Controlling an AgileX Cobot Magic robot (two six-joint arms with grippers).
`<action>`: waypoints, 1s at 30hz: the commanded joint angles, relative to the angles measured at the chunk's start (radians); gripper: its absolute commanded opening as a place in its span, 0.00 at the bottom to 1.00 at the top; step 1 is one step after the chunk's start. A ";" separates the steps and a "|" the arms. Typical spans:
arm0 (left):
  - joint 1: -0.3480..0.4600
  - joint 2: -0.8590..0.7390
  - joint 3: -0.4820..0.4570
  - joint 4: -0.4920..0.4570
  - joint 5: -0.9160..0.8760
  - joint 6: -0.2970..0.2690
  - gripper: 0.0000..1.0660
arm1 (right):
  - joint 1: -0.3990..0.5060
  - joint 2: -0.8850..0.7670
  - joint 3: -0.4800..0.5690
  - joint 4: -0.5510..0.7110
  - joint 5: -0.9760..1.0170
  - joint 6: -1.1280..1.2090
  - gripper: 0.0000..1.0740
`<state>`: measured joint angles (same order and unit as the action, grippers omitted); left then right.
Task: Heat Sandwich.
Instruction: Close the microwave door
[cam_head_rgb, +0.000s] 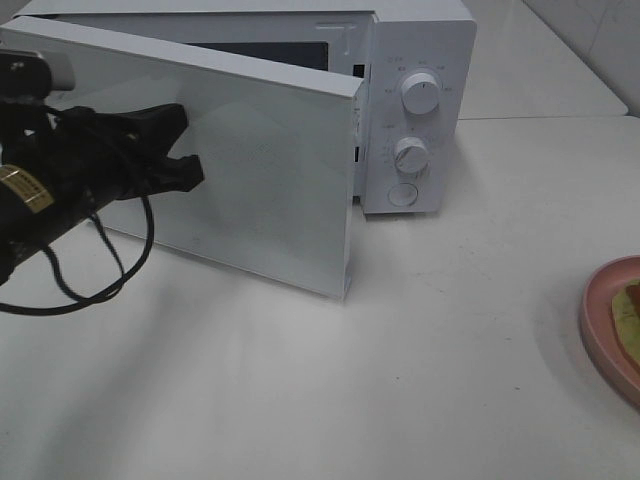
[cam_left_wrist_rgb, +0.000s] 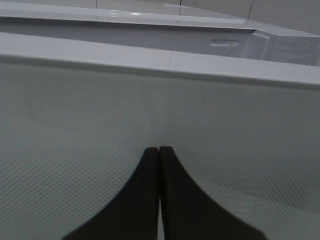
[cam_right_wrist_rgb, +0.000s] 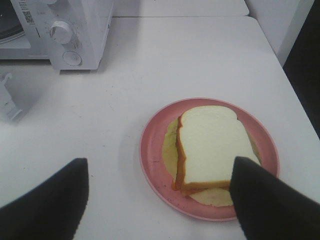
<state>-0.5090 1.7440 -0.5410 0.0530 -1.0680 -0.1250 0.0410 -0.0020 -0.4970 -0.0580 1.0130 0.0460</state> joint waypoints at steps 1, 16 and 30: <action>-0.049 0.025 -0.079 -0.046 0.052 0.030 0.00 | -0.005 -0.030 0.002 -0.001 -0.015 -0.008 0.71; -0.143 0.169 -0.368 -0.161 0.201 0.106 0.00 | -0.005 -0.030 0.002 -0.001 -0.015 -0.008 0.71; -0.143 0.315 -0.593 -0.266 0.291 0.148 0.00 | -0.005 -0.030 0.002 -0.001 -0.015 -0.008 0.71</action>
<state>-0.6690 2.0510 -1.1090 -0.1390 -0.7740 0.0190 0.0410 -0.0020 -0.4970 -0.0580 1.0130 0.0460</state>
